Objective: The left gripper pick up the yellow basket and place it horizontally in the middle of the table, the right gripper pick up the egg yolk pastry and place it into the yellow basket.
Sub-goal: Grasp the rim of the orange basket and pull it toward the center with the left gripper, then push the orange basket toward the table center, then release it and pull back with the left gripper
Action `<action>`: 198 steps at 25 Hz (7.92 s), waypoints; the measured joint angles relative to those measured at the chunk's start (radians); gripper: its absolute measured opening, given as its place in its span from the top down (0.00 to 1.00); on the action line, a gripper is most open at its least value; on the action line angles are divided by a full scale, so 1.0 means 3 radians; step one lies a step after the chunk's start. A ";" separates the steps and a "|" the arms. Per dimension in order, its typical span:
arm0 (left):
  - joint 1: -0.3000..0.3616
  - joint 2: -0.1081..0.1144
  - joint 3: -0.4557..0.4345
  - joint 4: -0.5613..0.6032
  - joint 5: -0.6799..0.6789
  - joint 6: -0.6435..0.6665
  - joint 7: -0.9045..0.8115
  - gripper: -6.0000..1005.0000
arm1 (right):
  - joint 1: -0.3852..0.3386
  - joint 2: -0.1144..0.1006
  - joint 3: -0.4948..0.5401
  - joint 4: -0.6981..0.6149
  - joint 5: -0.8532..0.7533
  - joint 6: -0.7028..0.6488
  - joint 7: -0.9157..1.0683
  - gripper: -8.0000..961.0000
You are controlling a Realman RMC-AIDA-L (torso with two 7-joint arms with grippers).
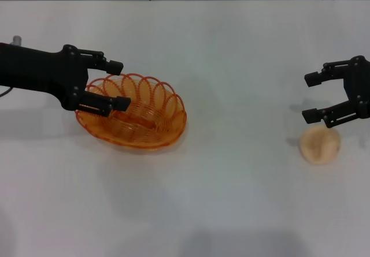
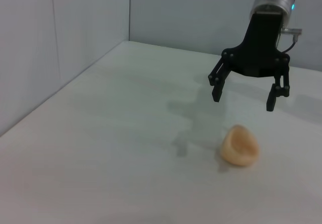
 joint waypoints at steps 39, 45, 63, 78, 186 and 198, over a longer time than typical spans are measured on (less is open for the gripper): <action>0.0138 -0.0268 0.0008 0.1551 0.0769 -0.0082 -0.2861 0.25 | -0.0189 0.0041 0.0038 -0.0071 0.0028 0.0192 -0.0098 0.11; -0.0127 -0.0230 0.0020 0.1392 0.1530 -0.0029 -0.3199 0.26 | -0.0189 0.0045 0.0034 -0.0072 0.0023 0.0214 -0.0125 0.12; -0.0313 -0.0347 0.0209 0.0860 0.2127 -0.0467 -0.3380 0.29 | -0.0189 0.0098 0.0006 -0.0077 0.0005 0.0256 -0.0206 0.13; -0.0338 -0.0349 0.0199 0.0530 0.2120 -0.0848 -0.3391 0.31 | -0.0189 0.0126 -0.0004 -0.0071 0.0005 0.0283 -0.0301 0.14; -0.0471 -0.0585 0.0288 -0.0061 0.1192 -0.0969 -0.5086 0.77 | -0.0352 0.0219 0.0003 -0.0292 -0.0069 0.0212 -0.0563 0.20; -0.0467 -0.0540 0.0306 -0.0036 0.1216 -0.0938 -0.5019 0.30 | -0.0361 0.0210 0.0011 -0.0291 -0.0074 0.0211 -0.0549 0.20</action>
